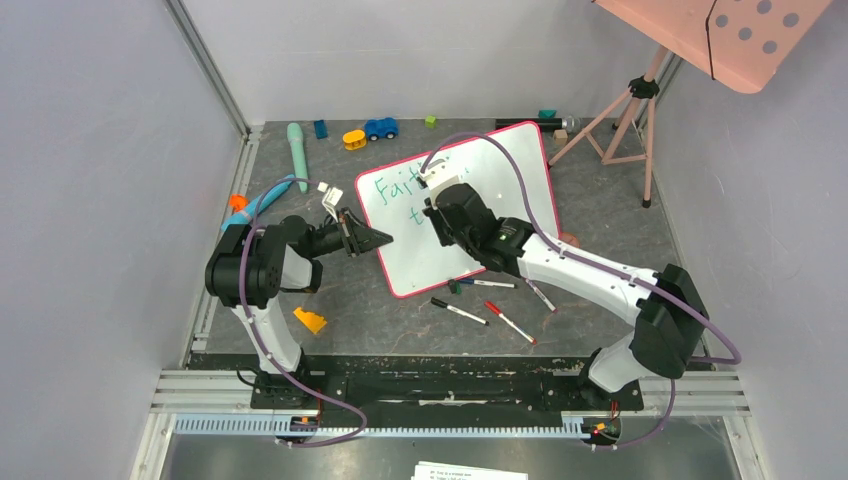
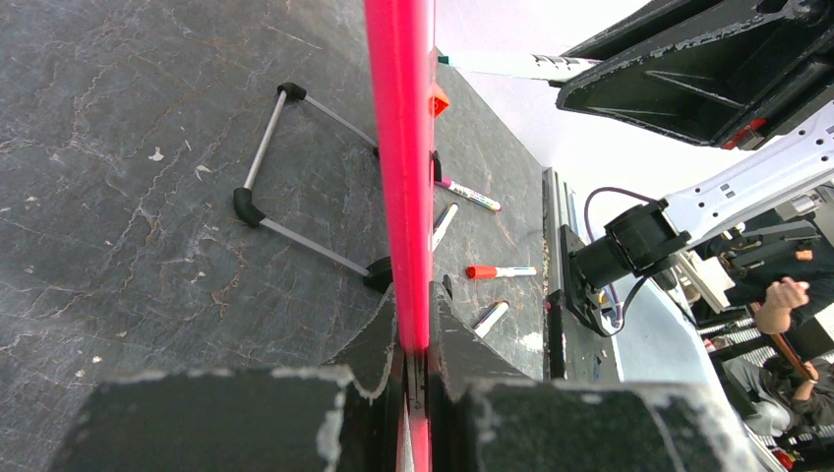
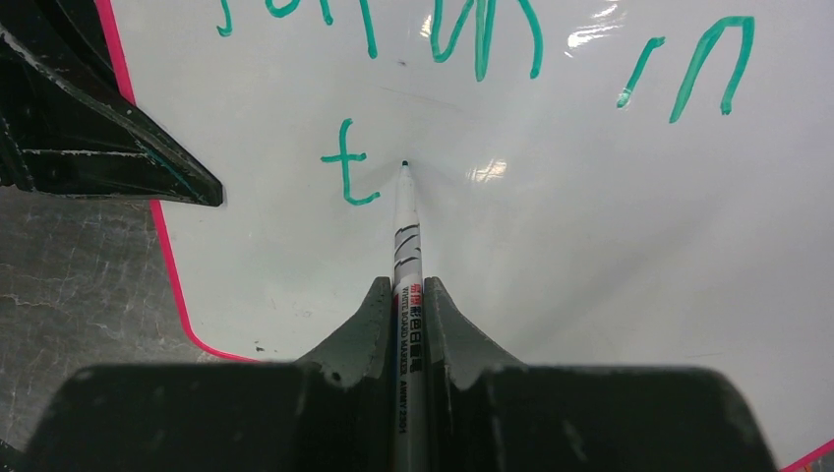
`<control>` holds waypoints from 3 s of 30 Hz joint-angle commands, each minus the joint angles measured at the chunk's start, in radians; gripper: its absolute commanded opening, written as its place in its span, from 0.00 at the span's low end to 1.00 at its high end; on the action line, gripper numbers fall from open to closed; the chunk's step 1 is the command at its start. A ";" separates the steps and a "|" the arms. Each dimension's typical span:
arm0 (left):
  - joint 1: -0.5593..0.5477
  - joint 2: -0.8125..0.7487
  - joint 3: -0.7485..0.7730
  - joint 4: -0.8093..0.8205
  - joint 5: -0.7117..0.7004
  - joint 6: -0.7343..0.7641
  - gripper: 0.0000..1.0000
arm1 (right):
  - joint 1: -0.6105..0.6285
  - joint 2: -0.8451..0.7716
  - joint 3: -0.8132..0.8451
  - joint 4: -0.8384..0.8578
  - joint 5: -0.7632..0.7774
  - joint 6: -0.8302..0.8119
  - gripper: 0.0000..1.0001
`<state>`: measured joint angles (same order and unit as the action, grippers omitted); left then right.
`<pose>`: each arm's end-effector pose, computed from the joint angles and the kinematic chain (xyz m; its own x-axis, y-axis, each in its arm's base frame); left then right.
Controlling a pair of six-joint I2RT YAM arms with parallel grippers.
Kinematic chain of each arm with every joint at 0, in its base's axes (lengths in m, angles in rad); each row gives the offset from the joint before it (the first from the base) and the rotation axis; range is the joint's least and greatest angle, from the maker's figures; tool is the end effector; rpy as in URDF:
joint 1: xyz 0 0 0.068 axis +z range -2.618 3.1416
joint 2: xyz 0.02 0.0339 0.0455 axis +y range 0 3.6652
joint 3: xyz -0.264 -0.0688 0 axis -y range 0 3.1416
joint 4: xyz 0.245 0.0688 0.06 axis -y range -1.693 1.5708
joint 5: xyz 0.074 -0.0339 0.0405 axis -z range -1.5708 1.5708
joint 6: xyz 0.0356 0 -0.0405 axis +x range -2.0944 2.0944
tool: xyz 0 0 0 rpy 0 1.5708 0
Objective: Write a sentence on the whiteboard
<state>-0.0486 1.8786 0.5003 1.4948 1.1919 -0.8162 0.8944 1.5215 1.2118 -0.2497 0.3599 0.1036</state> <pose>0.2904 -0.0472 0.1462 -0.6051 -0.2404 -0.7590 0.7282 0.2183 -0.6496 0.2286 0.2648 0.3027 -0.3866 -0.3270 -0.8624 -0.5057 0.8571 -0.0982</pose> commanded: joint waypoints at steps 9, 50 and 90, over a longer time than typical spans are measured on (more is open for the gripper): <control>-0.028 0.017 -0.007 0.062 0.116 0.119 0.02 | -0.012 0.035 0.067 0.033 -0.016 -0.009 0.00; -0.028 0.016 -0.008 0.062 0.116 0.119 0.02 | -0.048 0.021 0.058 -0.004 -0.018 -0.028 0.00; -0.028 0.016 -0.009 0.061 0.114 0.120 0.02 | -0.112 -0.056 0.018 0.021 -0.157 -0.024 0.00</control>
<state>-0.0502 1.8786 0.5003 1.4948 1.1900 -0.8162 0.7826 1.4738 1.2289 -0.2569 0.2276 0.0921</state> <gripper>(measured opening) 0.092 0.121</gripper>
